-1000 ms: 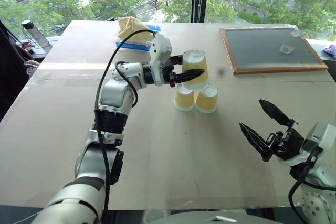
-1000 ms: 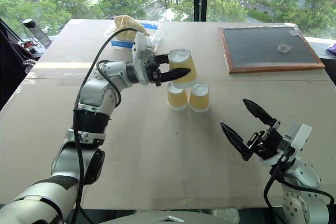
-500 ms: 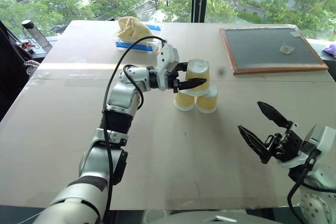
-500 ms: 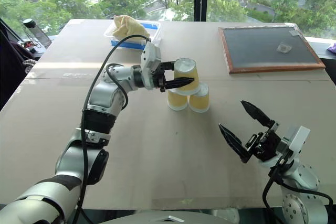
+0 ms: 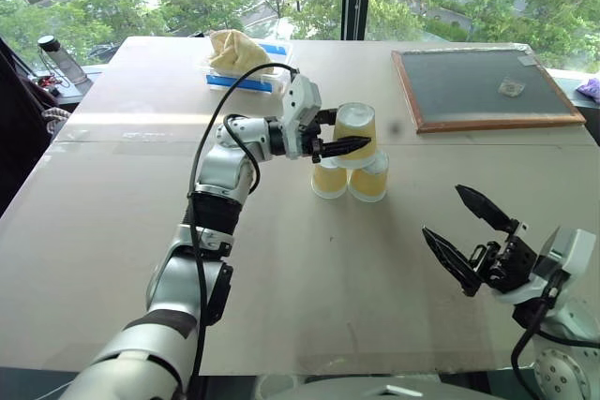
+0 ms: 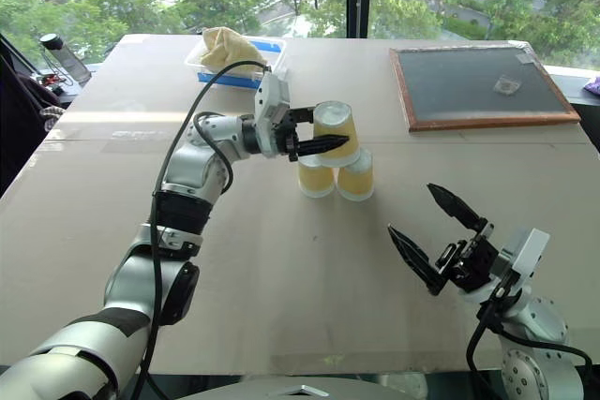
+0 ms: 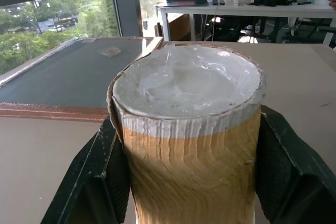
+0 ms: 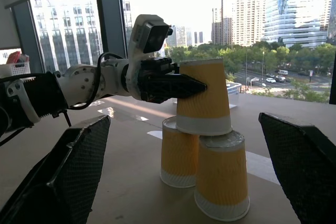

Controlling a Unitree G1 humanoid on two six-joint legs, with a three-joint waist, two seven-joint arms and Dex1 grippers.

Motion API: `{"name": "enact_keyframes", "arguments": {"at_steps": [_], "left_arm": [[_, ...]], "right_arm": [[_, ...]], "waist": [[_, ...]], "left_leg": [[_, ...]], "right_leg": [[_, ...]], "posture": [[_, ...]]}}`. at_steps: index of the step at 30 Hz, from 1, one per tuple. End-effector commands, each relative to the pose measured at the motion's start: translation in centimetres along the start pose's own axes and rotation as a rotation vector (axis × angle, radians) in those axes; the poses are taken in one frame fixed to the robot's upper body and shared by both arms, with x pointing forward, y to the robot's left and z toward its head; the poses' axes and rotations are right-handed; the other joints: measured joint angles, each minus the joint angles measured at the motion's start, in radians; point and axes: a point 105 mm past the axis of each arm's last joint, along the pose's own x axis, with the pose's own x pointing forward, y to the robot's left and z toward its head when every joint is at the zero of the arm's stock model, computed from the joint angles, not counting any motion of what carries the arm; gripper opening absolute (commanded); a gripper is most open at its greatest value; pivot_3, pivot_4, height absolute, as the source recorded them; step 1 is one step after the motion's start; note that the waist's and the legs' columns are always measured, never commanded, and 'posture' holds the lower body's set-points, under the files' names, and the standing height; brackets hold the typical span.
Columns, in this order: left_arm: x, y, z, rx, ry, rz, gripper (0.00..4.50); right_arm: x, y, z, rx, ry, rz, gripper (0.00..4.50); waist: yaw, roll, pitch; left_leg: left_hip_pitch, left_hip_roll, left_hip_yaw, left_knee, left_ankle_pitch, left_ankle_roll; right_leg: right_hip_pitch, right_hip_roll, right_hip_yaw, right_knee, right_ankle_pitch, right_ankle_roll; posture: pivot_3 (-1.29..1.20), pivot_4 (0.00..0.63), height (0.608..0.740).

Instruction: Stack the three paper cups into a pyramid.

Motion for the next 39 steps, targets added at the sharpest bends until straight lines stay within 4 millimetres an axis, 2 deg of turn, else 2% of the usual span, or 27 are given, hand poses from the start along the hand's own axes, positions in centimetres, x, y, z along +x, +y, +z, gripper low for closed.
{"name": "enact_keyframes", "arguments": {"at_steps": [1,2,4,10,13,15,18,20,22,24,27,32,36,39], "left_arm": [[0.1,-0.2,1.0,0.034,-0.015,-0.02,3.46],[0.1,-0.2,1.0,0.035,-0.012,-0.019,3.65],[0.1,-0.2,1.0,0.033,-0.012,-0.016,4.48],[-0.3,0.1,1.5,0.048,-0.017,0.001,4.48],[-0.6,-0.3,3.4,0.083,-0.069,-0.011,4.48],[-1.0,-0.8,4.3,0.145,-0.042,-0.031,4.48],[-1.8,-0.9,7.1,0.195,-0.077,-0.007,4.48],[-2.6,-1.0,8.7,0.196,-0.119,0.019,4.48],[-3.5,-1.4,9.3,0.163,-0.138,0.043,4.48],[-5.1,-2.1,8.2,0.088,-0.121,0.091,4.48],[-8.6,-3.8,3.9,-0.033,0.008,0.205,4.48],[-13.3,-7.4,-1.7,-0.148,0.173,0.439,4.48],[-15.4,-9.9,-5.4,-0.174,0.281,0.605,4.48],[-15.7,-12.3,-7.5,-0.212,0.317,0.649,4.48]], "right_arm": [[0.3,0.4,1.0,-0.039,-0.031,0.019,4.5],[0.3,0.4,1.0,-0.039,-0.03,0.019,4.5],[0.2,0.3,1.0,-0.038,-0.03,0.02,4.5],[0.2,0.3,0.9,-0.037,-0.029,0.022,4.5],[0.1,0.3,0.8,-0.034,-0.023,0.025,4.5],[0.1,0.3,0.7,-0.033,-0.018,0.031,4.5],[0.0,0.3,0.7,-0.033,-0.007,0.04,4.5],[-0.1,0.1,0.6,-0.031,-0.003,0.043,4.5],[-0.2,0.0,0.4,-0.026,0.003,0.049,4.5],[-0.3,-0.3,0.3,-0.023,0.007,0.05,4.5],[-0.8,-0.9,0.1,-0.024,0.024,0.042,4.5],[-2.6,-2.3,-1.0,-0.026,0.112,0.019,4.5],[-4.0,-2.9,-2.6,-0.018,0.231,0.035,4.5],[-5.2,-3.2,-3.9,0.001,0.345,0.046,4.5]], "waist": [[0.0,0.0,0.0],[0.0,0.0,0.0],[0.0,0.0,0.0],[0.0,0.0,0.0],[0.0,0.0,0.0],[0.0,0.0,0.0],[-0.001,0.0,0.0],[0.0,0.0,0.0],[-0.001,0.0,0.0],[-0.006,0.001,-0.001],[-0.012,0.003,-0.001],[-0.011,0.0,0.001],[0.014,0.0,0.0],[0.023,0.0,0.0]], "left_leg": [[0.0,0.0,0.0,0.0,0.0,0.0],[0.0,0.0,0.0,0.0,0.0,0.0],[0.0,0.0,0.0,0.0,0.0,0.0],[0.0,0.0,0.0,0.0,0.0,0.0],[0.0,0.0,0.0,0.0,0.0,0.0],[0.0,0.0,0.0,0.0,0.0,0.0],[0.0,0.0,0.0,0.0,0.0,0.0],[0.0,0.0,-0.001,0.0,0.0,0.0],[0.0,0.0,-0.001,0.0,0.0,0.0],[0.001,0.001,-0.002,0.0,0.0,0.0],[0.006,0.003,0.001,-0.001,0.0,0.0],[0.006,0.005,0.0,-0.002,0.0,0.0],[0.007,0.004,0.001,-0.001,0.0,0.0],[0.008,0.003,0.002,-0.001,0.0,0.0]], "right_leg": [[0.0,0.0,0.0,0.0,0.0,0.0],[0.0,0.0,0.0,0.0,0.0,0.0],[0.0,0.0,0.0,0.0,0.0,0.0],[0.0,0.0,0.0,0.0,0.0,0.0],[0.0,0.0,0.0,0.0,0.0,0.0],[0.0,0.0,0.0,0.0,0.0,0.0],[0.0,0.0,0.0,0.0,0.0,0.0],[0.0,0.0,0.0,0.001,0.0,0.0],[0.0,0.0,0.0,0.001,0.0,0.0],[0.0,0.0,0.001,0.001,0.0,0.0],[0.0,-0.001,0.005,0.004,0.0,0.0],[0.0,-0.001,0.006,0.004,0.0,0.0],[0.001,-0.004,0.006,0.002,-0.002,-0.004],[0.002,-0.004,0.006,0.003,-0.002,-0.004]], "posture": [[0.0,0.15,0.74],[0.0,0.15,0.74],[0.0,0.15,0.74],[0.0,0.15,0.74],[0.0,0.15,0.74],[0.0,0.15,0.74],[0.0,0.15,0.74],[0.0,0.15,0.74],[0.0,0.15,0.74],[0.0,0.15,0.74],[0.0,0.15,0.74],[0.0,0.15,0.74],[0.0,0.15,0.74],[0.0,0.15,0.74]]}}
